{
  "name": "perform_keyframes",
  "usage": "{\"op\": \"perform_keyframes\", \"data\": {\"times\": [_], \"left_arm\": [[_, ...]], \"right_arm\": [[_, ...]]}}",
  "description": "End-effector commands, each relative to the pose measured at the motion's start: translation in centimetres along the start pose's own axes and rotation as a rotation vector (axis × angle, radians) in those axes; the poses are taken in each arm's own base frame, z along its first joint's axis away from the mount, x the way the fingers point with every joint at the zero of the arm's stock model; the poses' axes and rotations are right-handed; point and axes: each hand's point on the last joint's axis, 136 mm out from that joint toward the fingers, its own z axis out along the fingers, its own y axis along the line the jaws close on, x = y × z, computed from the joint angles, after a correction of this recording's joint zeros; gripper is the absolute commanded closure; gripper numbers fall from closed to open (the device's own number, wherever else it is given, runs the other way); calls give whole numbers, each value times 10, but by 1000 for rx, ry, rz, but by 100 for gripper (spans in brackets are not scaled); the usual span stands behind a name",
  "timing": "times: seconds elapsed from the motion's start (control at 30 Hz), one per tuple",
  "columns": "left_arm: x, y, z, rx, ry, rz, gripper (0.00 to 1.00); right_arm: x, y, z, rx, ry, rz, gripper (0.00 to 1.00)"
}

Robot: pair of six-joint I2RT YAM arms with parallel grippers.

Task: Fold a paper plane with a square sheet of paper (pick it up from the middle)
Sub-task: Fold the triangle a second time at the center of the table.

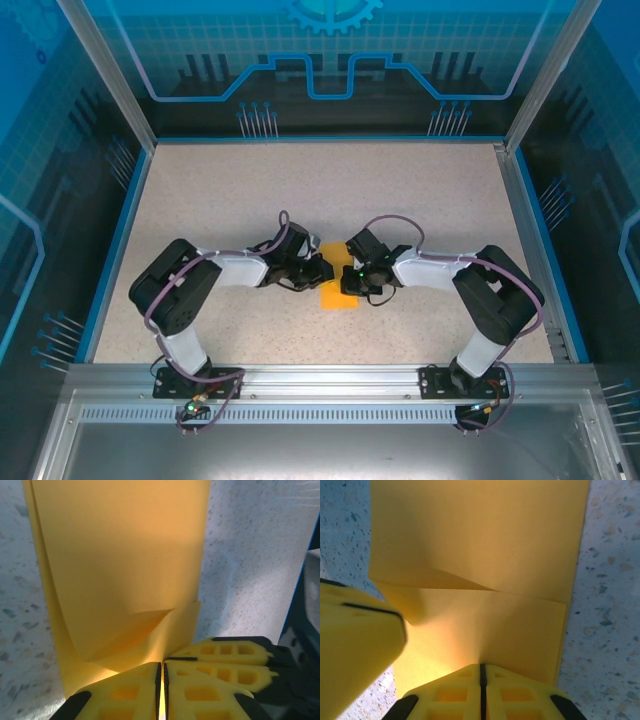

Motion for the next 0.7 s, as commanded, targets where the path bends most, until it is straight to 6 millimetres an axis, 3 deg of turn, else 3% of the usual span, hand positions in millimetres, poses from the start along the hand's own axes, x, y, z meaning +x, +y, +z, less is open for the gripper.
{"op": "perform_keyframes", "data": {"times": [0.0, 0.33, 0.67], "left_arm": [[2, -12, 7, 41, 40, 14, 86], [-1, 37, 7, -180, -9, -38, 88], [-10, 73, -6, -319, -76, -97, 89]], "right_arm": [[26, -23, 1, 104, 77, -2, 91], [28, -26, 0, 121, 81, -1, 91], [35, -39, 5, 168, 107, 9, 91]]}}
